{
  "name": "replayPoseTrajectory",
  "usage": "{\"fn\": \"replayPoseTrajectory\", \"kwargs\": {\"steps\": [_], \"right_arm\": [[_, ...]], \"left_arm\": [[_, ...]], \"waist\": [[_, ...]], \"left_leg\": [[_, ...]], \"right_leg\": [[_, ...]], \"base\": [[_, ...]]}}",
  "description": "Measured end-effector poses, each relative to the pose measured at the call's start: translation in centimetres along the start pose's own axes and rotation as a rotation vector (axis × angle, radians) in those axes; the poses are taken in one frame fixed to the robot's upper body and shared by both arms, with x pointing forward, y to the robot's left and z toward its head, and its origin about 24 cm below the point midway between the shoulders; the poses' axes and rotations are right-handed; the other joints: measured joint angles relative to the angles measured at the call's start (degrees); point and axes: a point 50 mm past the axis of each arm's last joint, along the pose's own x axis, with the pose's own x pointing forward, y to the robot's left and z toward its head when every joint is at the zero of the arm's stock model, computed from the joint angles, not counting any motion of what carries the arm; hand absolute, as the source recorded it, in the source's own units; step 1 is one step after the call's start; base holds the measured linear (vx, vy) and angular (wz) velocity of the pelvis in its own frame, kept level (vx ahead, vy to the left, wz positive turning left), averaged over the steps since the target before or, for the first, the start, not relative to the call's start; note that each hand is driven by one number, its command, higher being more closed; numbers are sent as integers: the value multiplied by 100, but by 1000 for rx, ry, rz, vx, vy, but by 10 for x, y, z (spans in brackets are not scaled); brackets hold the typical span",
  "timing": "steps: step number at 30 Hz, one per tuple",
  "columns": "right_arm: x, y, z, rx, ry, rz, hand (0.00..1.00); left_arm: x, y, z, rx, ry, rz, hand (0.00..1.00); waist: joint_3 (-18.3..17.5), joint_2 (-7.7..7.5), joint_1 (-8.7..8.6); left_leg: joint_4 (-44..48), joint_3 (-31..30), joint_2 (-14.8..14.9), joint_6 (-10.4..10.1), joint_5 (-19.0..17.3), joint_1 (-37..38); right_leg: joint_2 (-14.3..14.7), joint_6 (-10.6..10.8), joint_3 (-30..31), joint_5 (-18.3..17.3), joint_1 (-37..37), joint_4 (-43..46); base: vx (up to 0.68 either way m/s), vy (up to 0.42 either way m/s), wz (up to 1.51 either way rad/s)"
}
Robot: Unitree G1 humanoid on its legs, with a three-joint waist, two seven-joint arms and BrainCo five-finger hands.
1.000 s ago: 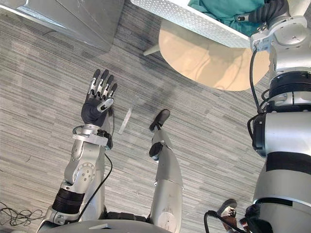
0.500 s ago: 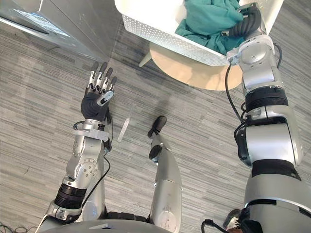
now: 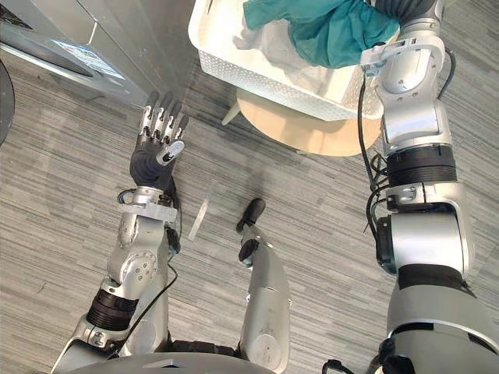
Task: Pick up the laundry basket with both hands and put the clothes into the washing machine.
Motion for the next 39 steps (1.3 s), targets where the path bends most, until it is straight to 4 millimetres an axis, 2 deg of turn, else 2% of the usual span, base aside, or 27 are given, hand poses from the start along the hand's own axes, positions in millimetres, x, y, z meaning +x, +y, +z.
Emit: {"fn": "replayPoseTrajectory", "kwargs": {"steps": [5,8,11,12,13,14,15,16,18,20,22,27,33,36,39], "right_arm": [[1,-8,2,131,6,-51,100],[-3,-13,4,271,9,-86,100],[-18,-10,22,410,-84,-71,100],[-23,-9,31,444,-126,-61,100],[-33,-10,47,501,-214,-43,100],[-38,-11,53,516,-250,-37,100],[-47,-14,63,549,-316,-33,100],[-51,-17,68,564,-348,-35,100],[-66,-32,84,604,-466,-58,100],[-77,-45,90,642,-530,-71,100],[-90,-54,93,679,-578,-56,100],[-107,-65,105,673,-663,75,100],[-113,-64,106,702,-665,187,100],[-113,-63,106,728,-658,200,100],[-112,-58,112,728,-674,254,100]], "left_arm": [[4,0,3,22,-2,-15,0],[11,-6,8,32,-23,-48,0],[29,-18,25,139,-96,-135,0],[36,-24,36,199,-143,-167,0],[47,-37,59,336,-264,-217,0],[52,-42,69,400,-316,-233,0],[61,-51,89,524,-428,-257,0],[66,-56,99,578,-479,-266,0],[77,-71,137,826,-697,-268,0],[79,-81,156,989,-827,-268,0],[75,-86,167,1134,-907,-292,0],[74,-98,172,1297,-919,-440,0],[91,-94,151,1417,-697,-616,0],[97,-87,139,1431,-577,-676,0],[99,-84,129,1326,-450,-722,0]], "waist": [[2,-4,2],[2,-4,-6],[2,-3,-40],[2,-3,-64],[2,-3,-73],[2,-3,-81],[2,-4,-107],[2,-4,-126],[2,-4,-183],[4,-7,-197],[4,-7,-227],[4,-11,-308],[4,-13,-320],[4,-13,-334],[4,-13,-344]], "left_leg": [[-122,61,2,15,72,1],[-196,141,-6,67,139,7],[-286,153,-35,61,176,49],[-294,153,-40,58,202,55],[-294,156,-38,58,202,66],[-293,156,-37,58,202,70],[-281,155,-35,58,202,76],[-276,153,-34,58,202,76],[-251,152,-25,57,199,75],[-170,151,0,54,145,73],[39,154,34,31,-18,55],[467,189,143,38,-280,-120],[626,281,207,57,-372,-133],[661,299,234,55,-395,-136],[760,306,283,38,-461,-177]], "right_leg": [[66,3,76,127,-33,-201],[74,8,83,211,-45,-308],[54,13,77,229,-45,-308],[51,14,77,229,-44,-306],[48,15,78,228,-42,-300],[47,14,77,228,-37,-298],[45,14,67,229,-20,-297],[43,14,60,229,-13,-296],[43,18,50,242,4,-304],[56,20,45,250,52,-327],[70,31,52,257,137,-379],[165,126,107,361,223,-630],[214,83,156,488,277,-737],[233,78,171,497,278,-749],[259,75,183,499,273,-756]], "base": [[19,-69,-9],[28,-40,-7],[31,-43,-1],[27,-55,-1],[29,-69,0],[22,-58,1],[19,-55,3],[14,-42,4],[12,-59,1],[8,-57,-1],[8,-54,-4],[-5,-48,-11],[3,-44,-7],[17,-69,-5],[18,-64,-6]]}}
